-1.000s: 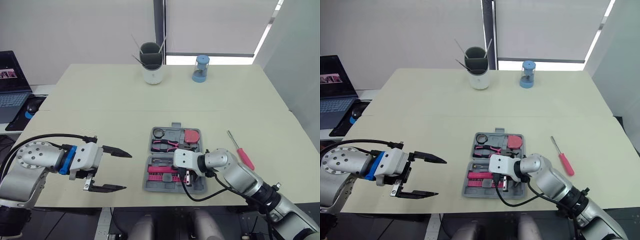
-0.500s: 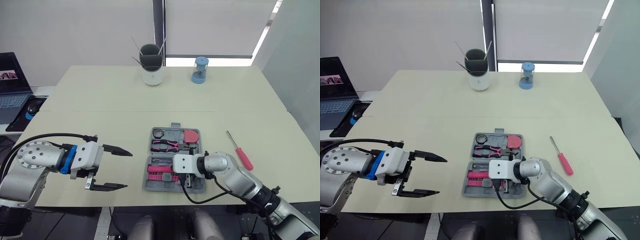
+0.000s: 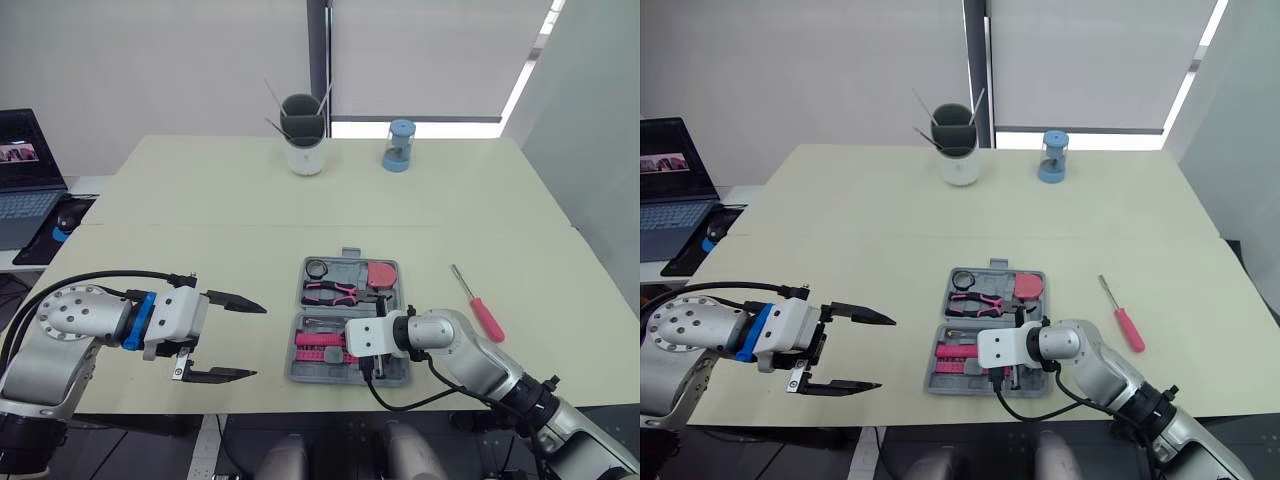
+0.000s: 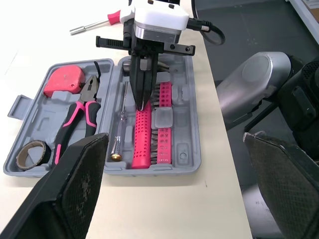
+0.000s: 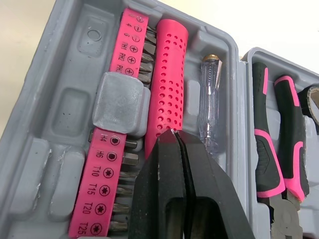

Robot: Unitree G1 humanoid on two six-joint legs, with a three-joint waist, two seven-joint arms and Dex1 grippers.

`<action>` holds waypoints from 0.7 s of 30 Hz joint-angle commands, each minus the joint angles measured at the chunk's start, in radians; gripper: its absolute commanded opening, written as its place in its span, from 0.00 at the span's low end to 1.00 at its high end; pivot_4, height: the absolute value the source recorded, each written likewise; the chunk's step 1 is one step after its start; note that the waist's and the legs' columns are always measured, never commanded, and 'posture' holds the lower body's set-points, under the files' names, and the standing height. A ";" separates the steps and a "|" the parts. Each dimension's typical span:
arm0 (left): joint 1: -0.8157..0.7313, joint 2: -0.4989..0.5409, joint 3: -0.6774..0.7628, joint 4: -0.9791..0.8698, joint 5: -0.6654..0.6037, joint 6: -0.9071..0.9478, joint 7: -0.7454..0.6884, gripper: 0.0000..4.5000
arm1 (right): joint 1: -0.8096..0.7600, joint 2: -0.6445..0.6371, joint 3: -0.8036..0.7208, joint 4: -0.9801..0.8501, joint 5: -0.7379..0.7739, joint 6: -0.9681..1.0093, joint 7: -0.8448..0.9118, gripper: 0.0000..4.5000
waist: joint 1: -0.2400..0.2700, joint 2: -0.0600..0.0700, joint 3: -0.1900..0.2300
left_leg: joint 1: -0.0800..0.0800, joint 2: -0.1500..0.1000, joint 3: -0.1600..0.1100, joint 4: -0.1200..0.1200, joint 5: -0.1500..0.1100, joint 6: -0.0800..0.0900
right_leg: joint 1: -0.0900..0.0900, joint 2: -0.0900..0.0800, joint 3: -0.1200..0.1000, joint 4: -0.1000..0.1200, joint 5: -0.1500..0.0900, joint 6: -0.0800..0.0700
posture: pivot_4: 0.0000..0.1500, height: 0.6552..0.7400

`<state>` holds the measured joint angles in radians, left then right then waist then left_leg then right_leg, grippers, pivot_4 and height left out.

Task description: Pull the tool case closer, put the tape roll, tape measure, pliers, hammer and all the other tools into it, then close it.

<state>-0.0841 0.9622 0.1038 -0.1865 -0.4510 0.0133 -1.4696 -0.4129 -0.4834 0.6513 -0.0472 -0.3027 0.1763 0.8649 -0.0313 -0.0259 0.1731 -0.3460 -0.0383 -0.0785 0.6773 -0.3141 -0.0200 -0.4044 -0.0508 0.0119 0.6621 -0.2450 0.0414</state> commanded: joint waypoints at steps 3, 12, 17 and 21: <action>-0.001 -0.005 0.002 -0.001 0.008 -0.014 0.007 1.00 | 0.038 -0.014 0.050 0.154 -0.076 0.010 0.005 0.01 | 0.000 -0.001 -0.006 | 0.001 0.001 0.000 0.000 0.000 0.000 | 0.000 0.001 0.000 0.000 -0.001 -0.001 | 1.00 1.00; 0.005 -0.016 0.006 -0.006 0.001 -0.005 0.019 1.00 | 0.050 0.032 -0.048 0.114 0.007 0.024 -0.011 0.01 | 0.000 0.000 -0.013 | 0.001 0.004 0.001 0.000 0.000 0.000 | 0.001 0.005 0.001 0.000 -0.001 -0.002 | 1.00 1.00; 0.004 -0.035 0.014 -0.004 -0.007 0.010 0.046 1.00 | 0.018 0.046 -0.170 0.009 0.114 0.081 0.013 0.01 | 0.001 0.004 -0.010 | 0.000 0.005 0.001 0.000 0.000 0.000 | 0.000 0.006 0.002 -0.001 -0.001 -0.002 | 1.00 1.00; 0.013 -0.047 0.028 0.001 -0.012 0.009 0.069 1.00 | 0.025 0.051 -0.276 -0.088 0.223 0.127 0.023 0.01 | 0.002 0.006 -0.007 | -0.002 0.005 0.001 0.000 0.000 0.000 | -0.002 0.005 0.002 -0.001 -0.001 -0.002 | 1.00 1.00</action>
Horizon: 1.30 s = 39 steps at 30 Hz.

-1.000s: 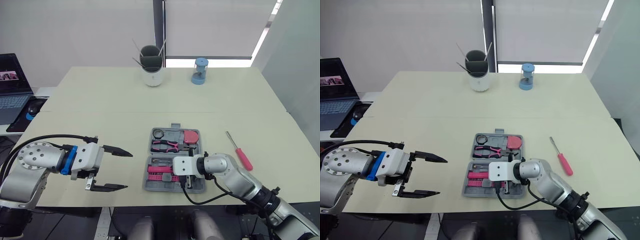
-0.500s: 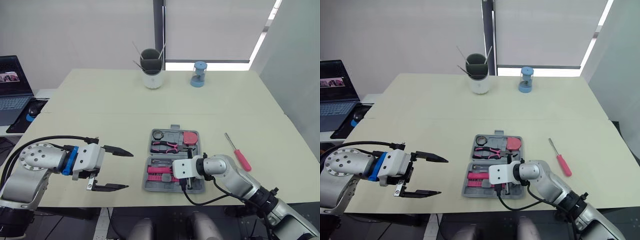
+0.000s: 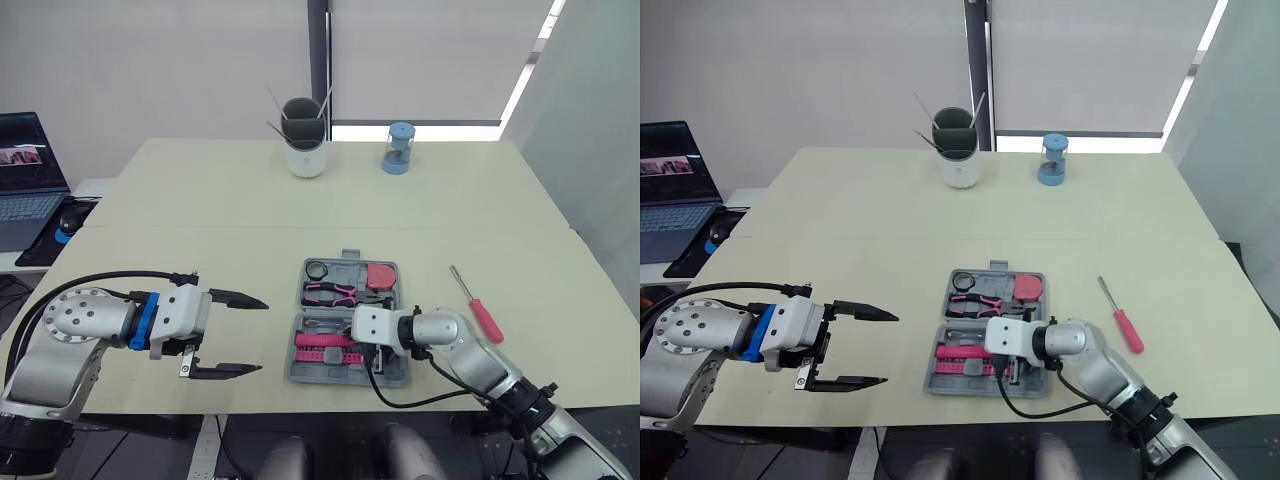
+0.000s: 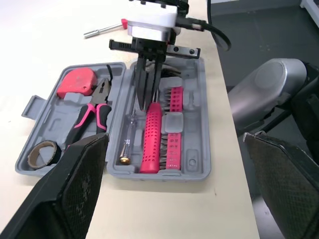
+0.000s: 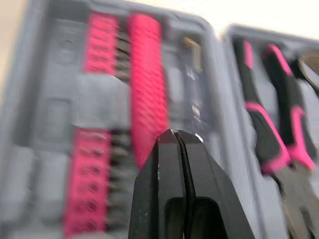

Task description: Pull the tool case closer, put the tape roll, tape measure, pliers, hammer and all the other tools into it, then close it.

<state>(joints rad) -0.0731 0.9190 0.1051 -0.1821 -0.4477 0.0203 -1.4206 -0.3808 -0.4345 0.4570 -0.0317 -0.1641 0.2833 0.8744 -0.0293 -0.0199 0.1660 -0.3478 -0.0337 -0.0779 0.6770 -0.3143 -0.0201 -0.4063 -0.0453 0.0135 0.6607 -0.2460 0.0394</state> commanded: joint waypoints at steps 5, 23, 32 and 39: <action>0.020 -0.012 0.046 -0.001 -0.015 0.021 0.072 1.00 | 0.042 -0.083 -0.232 -0.227 0.226 0.077 0.072 0.04 | 0.002 0.002 0.002 | -0.001 0.001 -0.001 -0.002 -0.001 0.000 | 0.000 0.000 0.000 -0.003 0.000 0.000 | 1.00 1.00; 0.075 0.009 0.270 0.171 -0.025 0.274 0.293 1.00 | 0.310 -0.528 -0.841 0.097 0.507 -0.072 0.314 0.99 | 0.002 0.004 0.006 | -0.006 0.003 0.001 -0.002 -0.003 0.001 | 0.000 -0.004 0.000 -0.012 0.000 0.000 | 1.00 1.00; 0.064 -0.051 0.302 0.348 0.044 0.152 0.410 1.00 | 0.330 -0.523 -0.955 0.386 0.506 -0.155 0.221 0.99 | 0.002 0.004 0.007 | -0.006 0.003 0.002 -0.002 -0.002 0.001 | 0.000 -0.005 0.001 -0.012 0.000 0.000 | 1.00 1.00; 0.053 -0.058 0.300 0.350 0.047 0.151 0.444 1.00 | 0.316 -0.520 -0.961 0.433 0.521 -0.163 0.193 0.99 | 0.001 0.004 0.007 | -0.005 0.003 0.003 -0.002 -0.002 0.001 | 0.000 -0.006 0.002 -0.012 0.001 0.000 | 1.00 1.00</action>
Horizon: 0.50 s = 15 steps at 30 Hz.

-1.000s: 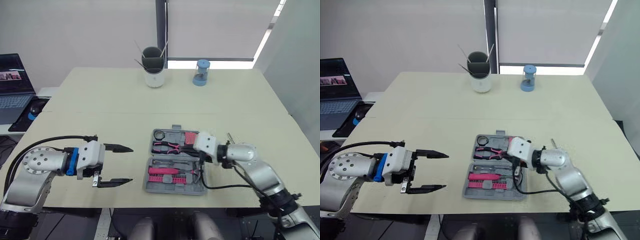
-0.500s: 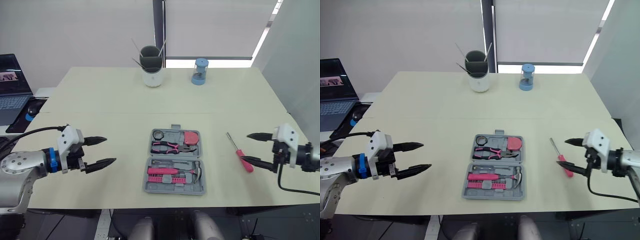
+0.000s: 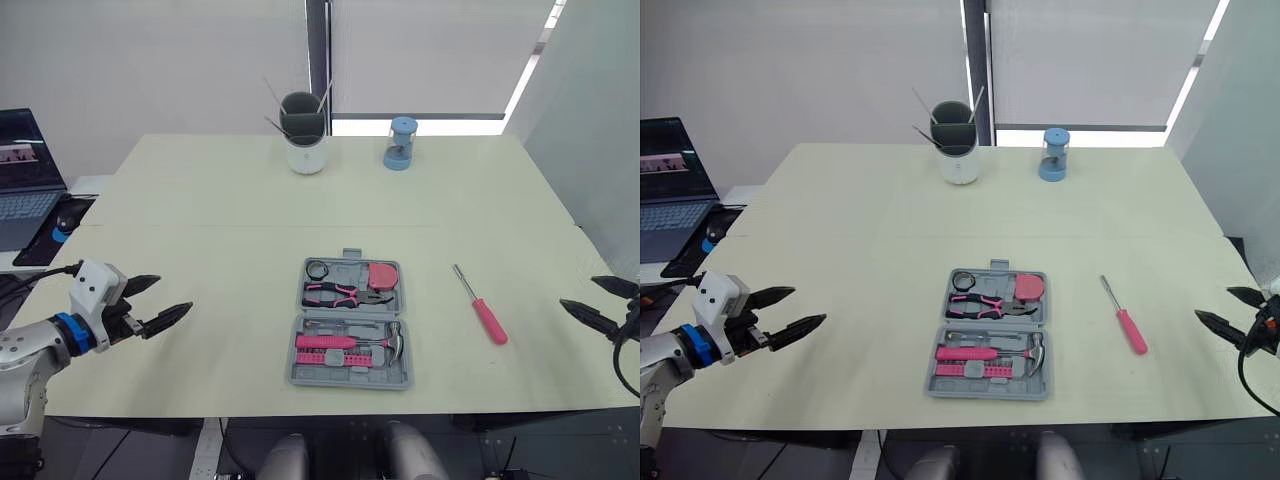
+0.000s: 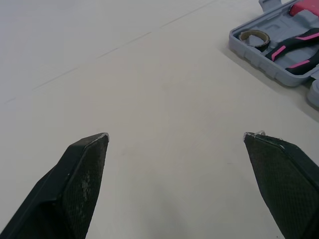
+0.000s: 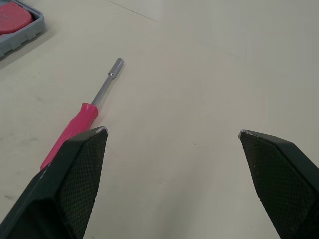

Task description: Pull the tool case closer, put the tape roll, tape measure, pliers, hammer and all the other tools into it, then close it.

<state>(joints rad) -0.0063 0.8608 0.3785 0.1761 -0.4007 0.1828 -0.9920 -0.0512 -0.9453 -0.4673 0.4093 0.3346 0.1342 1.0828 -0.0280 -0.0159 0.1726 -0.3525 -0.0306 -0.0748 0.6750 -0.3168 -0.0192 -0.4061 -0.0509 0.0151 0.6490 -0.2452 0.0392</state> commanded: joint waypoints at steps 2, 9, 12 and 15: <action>-0.019 0.000 0.018 -0.011 0.005 -0.008 0.023 1.00 | -0.011 -0.005 -0.025 -0.018 0.014 -0.016 -0.025 0.99 | 0.000 0.000 0.000 | 0.000 0.000 0.000 0.000 0.000 0.000 | 0.000 0.000 0.000 0.000 0.000 0.000 | 1.00 1.00; -0.034 0.006 0.009 -0.012 0.016 -0.001 0.032 1.00 | -0.005 -0.005 -0.006 -0.033 -0.002 -0.019 -0.046 0.99 | 0.000 0.000 0.000 | 0.000 0.000 0.000 0.000 0.000 0.000 | 0.000 0.000 0.000 0.000 0.000 0.000 | 1.00 1.00; -0.051 0.008 0.011 -0.044 -0.002 0.012 0.025 1.00 | -0.005 -0.009 -0.009 -0.052 0.017 0.011 -0.045 0.99 | 0.000 0.000 0.000 | 0.000 0.000 0.000 0.000 0.000 0.000 | 0.000 0.000 0.000 0.000 0.000 0.000 | 1.00 1.00; -0.078 -0.003 0.007 -0.100 -0.036 0.051 0.027 1.00 | -0.007 -0.009 -0.008 -0.080 0.023 0.038 -0.050 0.99 | 0.001 0.000 0.000 | 0.000 0.000 0.000 0.000 0.000 0.000 | 0.000 0.000 0.000 0.000 0.000 0.000 | 1.00 1.00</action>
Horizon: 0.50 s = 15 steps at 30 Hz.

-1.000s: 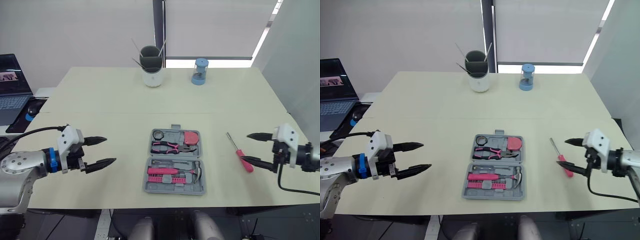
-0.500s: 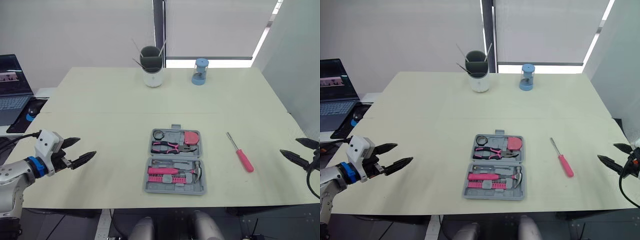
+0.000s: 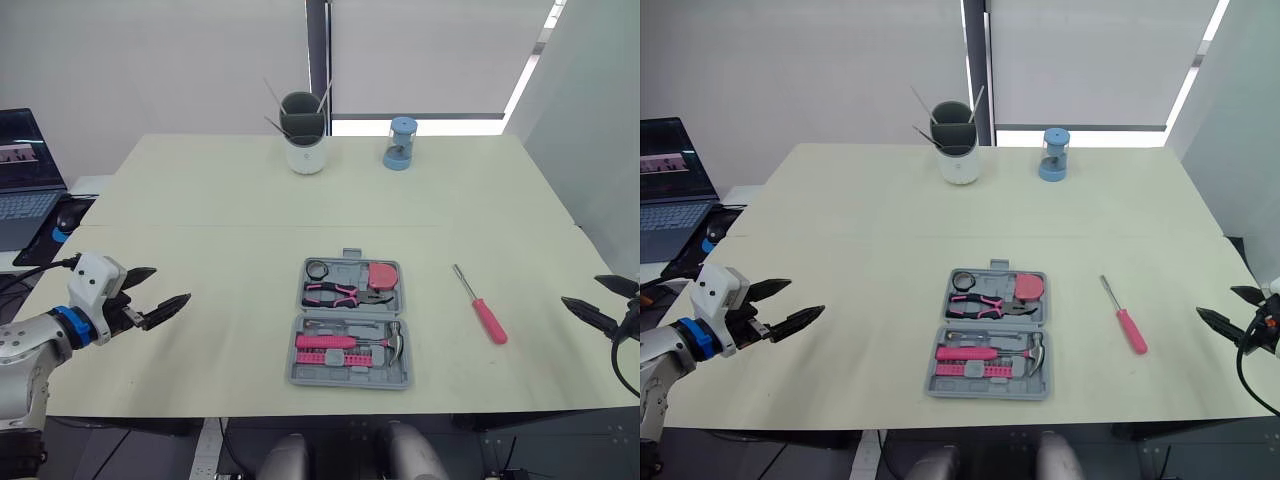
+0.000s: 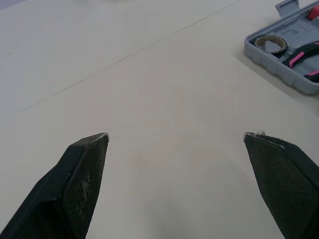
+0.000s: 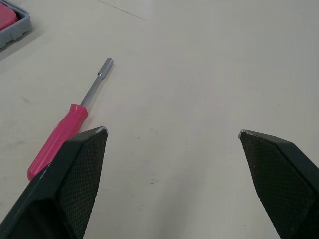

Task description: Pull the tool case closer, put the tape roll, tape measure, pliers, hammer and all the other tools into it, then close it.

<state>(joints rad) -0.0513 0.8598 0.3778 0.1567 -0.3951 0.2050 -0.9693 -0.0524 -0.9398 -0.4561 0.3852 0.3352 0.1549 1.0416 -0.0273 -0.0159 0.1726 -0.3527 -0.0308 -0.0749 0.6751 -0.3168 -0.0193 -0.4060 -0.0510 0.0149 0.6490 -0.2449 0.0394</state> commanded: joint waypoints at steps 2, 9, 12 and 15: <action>-0.053 -0.009 -0.017 -0.158 -0.064 0.063 -0.002 1.00 | -0.010 -0.008 -0.016 -0.089 0.033 0.057 -0.016 0.99 | 0.000 0.000 0.000 | 0.000 0.000 0.000 0.000 0.000 0.000 | 0.000 0.000 0.000 0.000 0.000 0.000 | 1.00 1.00; -0.221 -0.084 -0.250 -0.532 -0.180 0.215 -0.020 1.00 | 0.000 0.044 0.119 -0.351 0.002 0.258 -0.129 0.99 | 0.004 0.000 0.000 | -0.002 -0.001 -0.001 0.001 0.000 0.000 | 0.000 0.000 0.000 0.000 0.001 0.002 | 1.00 1.00; -0.275 -0.112 -0.336 -0.621 -0.206 0.252 -0.030 1.00 | -0.020 0.084 0.160 -0.442 0.017 0.374 -0.195 0.99 | 0.000 0.001 0.000 | -0.002 -0.002 -0.001 0.001 0.000 0.000 | 0.000 0.000 0.002 0.000 0.001 0.002 | 1.00 1.00; -0.300 -0.123 -0.416 -0.664 -0.180 0.232 -0.064 1.00 | -0.013 0.114 0.219 -0.520 0.001 0.451 -0.243 0.99 | -0.001 0.001 0.000 | -0.002 -0.002 -0.001 0.001 0.000 -0.001 | 0.000 0.000 0.002 0.000 0.001 0.002 | 1.00 1.00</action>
<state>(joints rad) -0.3366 0.7404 -0.0062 -0.4659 -0.5838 0.4510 -1.0144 -0.0605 -0.8354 -0.2524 -0.0633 0.3346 0.5634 0.8288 -0.0286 -0.0151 0.1724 -0.3545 -0.0325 -0.0763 0.6760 -0.3165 -0.0198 -0.4061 -0.0508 0.0162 0.6491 -0.2435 0.0415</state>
